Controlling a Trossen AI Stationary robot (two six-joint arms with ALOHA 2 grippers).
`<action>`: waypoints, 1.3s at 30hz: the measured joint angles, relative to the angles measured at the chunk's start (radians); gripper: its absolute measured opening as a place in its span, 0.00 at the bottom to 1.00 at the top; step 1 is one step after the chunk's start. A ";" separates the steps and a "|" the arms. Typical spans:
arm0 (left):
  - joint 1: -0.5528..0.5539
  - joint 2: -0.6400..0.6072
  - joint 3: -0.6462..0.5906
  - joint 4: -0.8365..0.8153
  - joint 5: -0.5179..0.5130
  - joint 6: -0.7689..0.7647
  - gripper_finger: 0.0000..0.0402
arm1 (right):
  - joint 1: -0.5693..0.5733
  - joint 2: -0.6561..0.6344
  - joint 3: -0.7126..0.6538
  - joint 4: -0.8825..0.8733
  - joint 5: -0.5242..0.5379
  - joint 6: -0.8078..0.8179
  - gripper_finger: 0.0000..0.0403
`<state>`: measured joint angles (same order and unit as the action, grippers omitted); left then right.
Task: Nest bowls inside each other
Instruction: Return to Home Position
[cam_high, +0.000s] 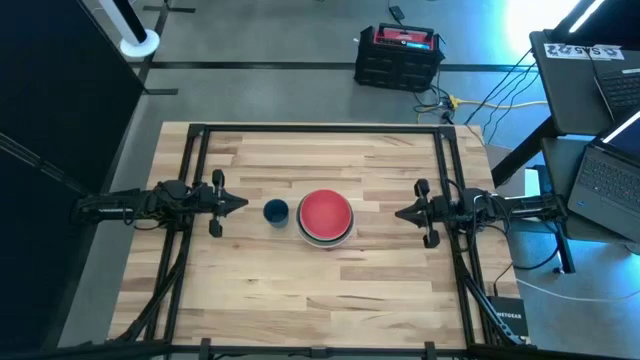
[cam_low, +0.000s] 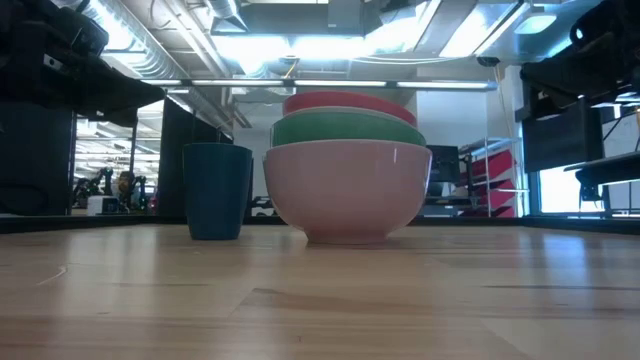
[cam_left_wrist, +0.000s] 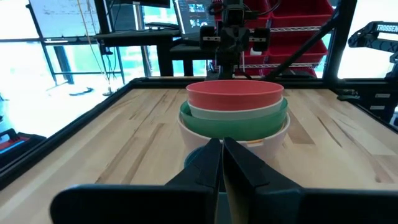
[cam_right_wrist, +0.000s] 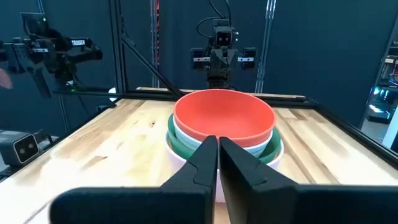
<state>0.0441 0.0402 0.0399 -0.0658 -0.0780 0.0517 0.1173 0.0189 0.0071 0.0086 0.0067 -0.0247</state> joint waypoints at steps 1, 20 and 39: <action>0.000 0.000 0.000 0.000 0.000 0.000 0.00 | 0.000 0.000 0.000 0.000 0.000 -0.009 0.00; 0.000 0.000 0.000 0.000 0.000 0.000 0.00 | 0.000 0.000 0.000 0.033 0.195 -0.009 0.00; 0.000 0.000 0.000 0.000 0.000 0.000 0.00 | 0.000 0.000 0.000 0.031 0.159 -0.008 0.00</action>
<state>0.0437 0.0402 0.0399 -0.0662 -0.0784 0.0521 0.1173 0.0189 0.0067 0.0399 0.1659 -0.0331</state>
